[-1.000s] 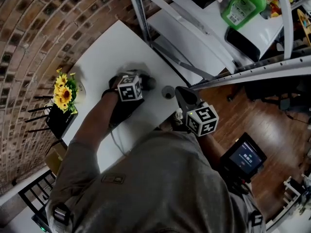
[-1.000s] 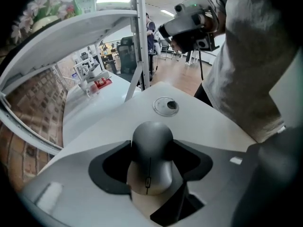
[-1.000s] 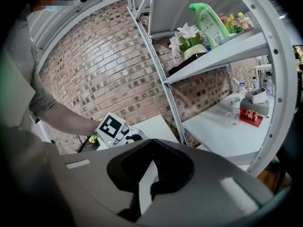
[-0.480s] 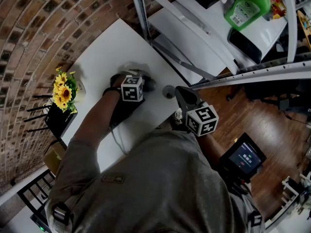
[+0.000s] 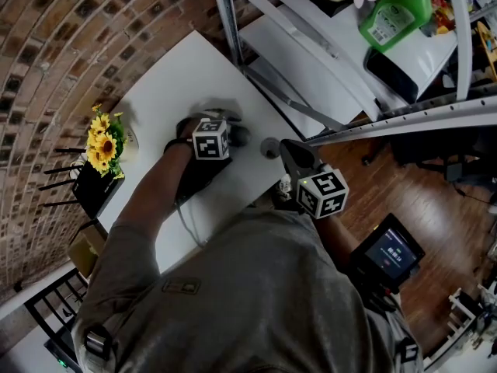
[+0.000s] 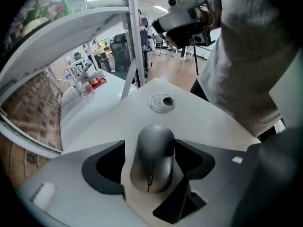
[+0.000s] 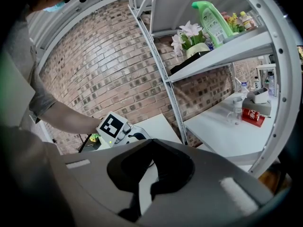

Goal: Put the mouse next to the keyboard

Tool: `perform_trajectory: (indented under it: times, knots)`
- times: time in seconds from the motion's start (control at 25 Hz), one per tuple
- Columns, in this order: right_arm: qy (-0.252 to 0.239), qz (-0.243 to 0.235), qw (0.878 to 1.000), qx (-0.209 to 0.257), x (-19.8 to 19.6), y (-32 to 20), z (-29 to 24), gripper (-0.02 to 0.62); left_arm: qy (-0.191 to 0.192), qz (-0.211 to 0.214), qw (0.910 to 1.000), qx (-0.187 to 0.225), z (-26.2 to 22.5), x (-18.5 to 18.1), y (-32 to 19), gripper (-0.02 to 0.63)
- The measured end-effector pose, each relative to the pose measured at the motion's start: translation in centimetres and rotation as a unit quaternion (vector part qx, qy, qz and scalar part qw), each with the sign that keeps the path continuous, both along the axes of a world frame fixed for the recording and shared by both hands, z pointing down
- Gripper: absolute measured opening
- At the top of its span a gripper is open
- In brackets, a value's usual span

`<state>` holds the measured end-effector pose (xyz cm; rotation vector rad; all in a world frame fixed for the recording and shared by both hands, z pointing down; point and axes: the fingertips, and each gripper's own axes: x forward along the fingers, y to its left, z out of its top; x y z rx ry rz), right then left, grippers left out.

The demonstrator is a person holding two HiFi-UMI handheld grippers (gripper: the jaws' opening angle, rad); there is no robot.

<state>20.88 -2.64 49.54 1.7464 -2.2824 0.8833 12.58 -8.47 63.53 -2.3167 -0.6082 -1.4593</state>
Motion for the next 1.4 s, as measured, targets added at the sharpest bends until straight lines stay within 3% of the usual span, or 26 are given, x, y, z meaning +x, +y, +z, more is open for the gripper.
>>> perform_trajectory:
  times: [0.16, 0.28, 0.36, 0.6, 0.68, 0.76, 0.96, 1.04, 1.12, 1.28, 1.4]
  knots:
    - [-0.005, -0.017, 1.000, 0.007, -0.3, -0.2, -0.1, 0.011, 0.032, -0.052, 0.9981, -0.003, -1.8, 0.2, -0.8, 0.311]
    - [-0.010, -0.036, 0.999, 0.012, -0.7, -0.3, -0.2, 0.011, 0.078, -0.107, 0.9912, -0.001, -3.9, 0.6, -1.4, 0.311]
    - [-0.015, -0.050, 0.999, 0.016, -0.9, -0.3, -0.4, 0.011, 0.117, -0.154, 0.9811, -0.008, -5.4, 0.7, -1.8, 0.311]
    - [-0.028, -0.107, 0.993, 0.027, -1.6, -0.5, -0.8, 0.011, 0.196, -0.288, 0.9372, -0.024, -9.3, -0.8, -1.7, 0.294]
    - [-0.034, -0.127, 0.991, 0.029, -1.8, -0.6, -0.8, 0.011, 0.223, -0.334, 0.9157, -0.022, -10.4, -1.9, -1.4, 0.266]
    - [-0.039, -0.147, 0.988, 0.029, -2.0, -0.7, -0.6, 0.011, 0.255, -0.388, 0.8855, -0.026, -11.5, -3.2, -0.9, 0.229]
    - [-0.044, -0.203, 0.978, 0.025, -3.0, -0.8, 0.0, 0.011, 0.328, -0.515, 0.7899, -0.055, -13.4, -6.7, 0.9, 0.116]
    - [-0.043, -0.220, 0.974, 0.028, -3.7, -0.8, -0.2, 0.011, 0.349, -0.548, 0.7577, -0.059, -14.1, -7.9, 2.0, 0.084]
    - [-0.043, -0.234, 0.971, 0.029, -4.8, -0.5, -0.4, 0.011, 0.363, -0.571, 0.7342, -0.061, -14.6, -9.1, 3.4, 0.062]
    - [-0.041, -0.261, 0.964, 0.040, -7.2, 0.5, -1.3, 0.011, 0.394, -0.598, 0.6955, -0.060, -15.8, -11.3, 6.0, 0.027]
    - [-0.038, -0.269, 0.961, 0.045, -9.2, 2.0, -2.1, 0.011, 0.421, -0.606, 0.6717, -0.063, -17.2, -13.0, 8.4, 0.010]
